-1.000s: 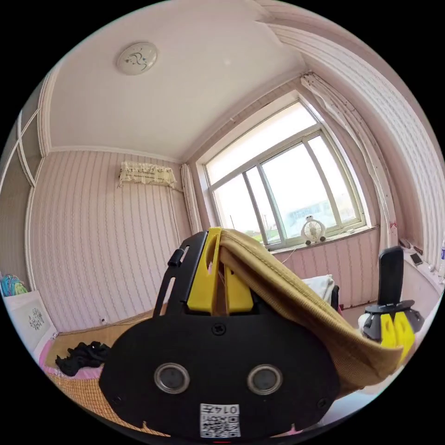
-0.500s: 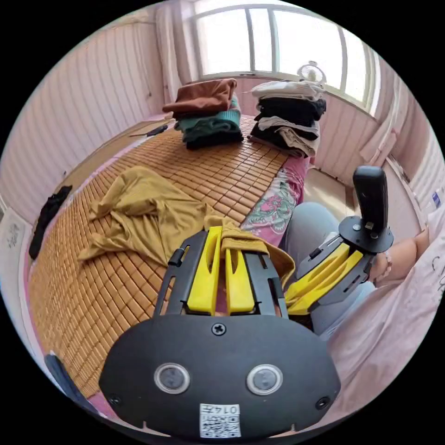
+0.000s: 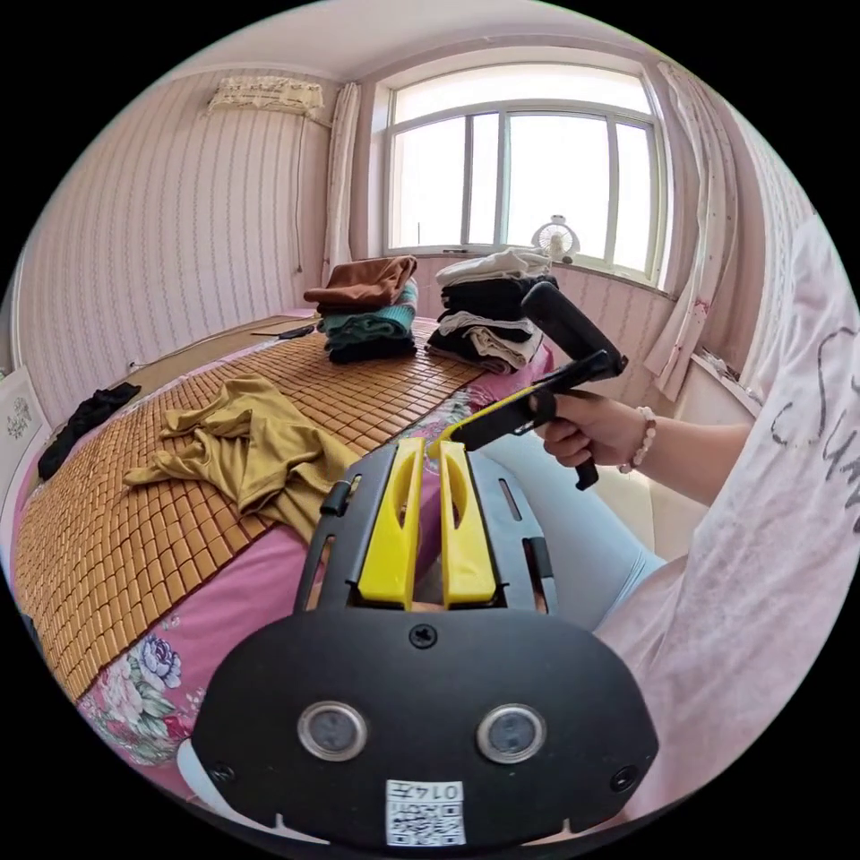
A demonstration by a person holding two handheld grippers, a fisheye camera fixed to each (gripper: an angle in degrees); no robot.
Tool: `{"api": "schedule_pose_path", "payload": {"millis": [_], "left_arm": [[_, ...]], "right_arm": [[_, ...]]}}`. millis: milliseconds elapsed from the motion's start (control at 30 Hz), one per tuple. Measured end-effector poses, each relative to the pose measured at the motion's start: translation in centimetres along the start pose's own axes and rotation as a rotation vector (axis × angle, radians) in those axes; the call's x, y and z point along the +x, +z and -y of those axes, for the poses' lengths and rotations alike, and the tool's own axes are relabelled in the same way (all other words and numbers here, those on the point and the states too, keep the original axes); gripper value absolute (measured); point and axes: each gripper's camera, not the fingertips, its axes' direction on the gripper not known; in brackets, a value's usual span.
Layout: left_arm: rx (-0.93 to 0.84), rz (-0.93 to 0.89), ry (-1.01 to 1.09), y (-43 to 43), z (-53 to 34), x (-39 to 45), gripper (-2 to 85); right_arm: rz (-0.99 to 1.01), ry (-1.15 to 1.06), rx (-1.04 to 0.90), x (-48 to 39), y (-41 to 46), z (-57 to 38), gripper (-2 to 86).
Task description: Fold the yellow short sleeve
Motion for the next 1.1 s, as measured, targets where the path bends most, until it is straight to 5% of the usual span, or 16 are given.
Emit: {"api": "schedule_pose_path", "payload": {"millis": [400, 600, 900, 1100], "left_arm": [[-0.163, 0.145, -0.395, -1.7, -10.5, -4.4, 5.3], [-0.159, 0.212, -0.408, -2.1, -12.2, -4.9, 5.5], [-0.269, 0.088, -0.471, 4.0, -14.3, -8.0, 9.0], [-0.299, 0.053, -0.427, 5.4, -14.8, -8.6, 10.1]], "right_arm": [[-0.279, -0.388, -0.145, -13.3, 14.0, 12.9, 12.9], [-0.304, -0.322, -0.282, -12.7, 21.2, 16.1, 8.4], [-0.105, -0.098, 0.115, -9.2, 4.8, 10.5, 0.5], [-0.3, 0.057, 0.342, -6.3, -8.1, 3.6, 0.6]]}}
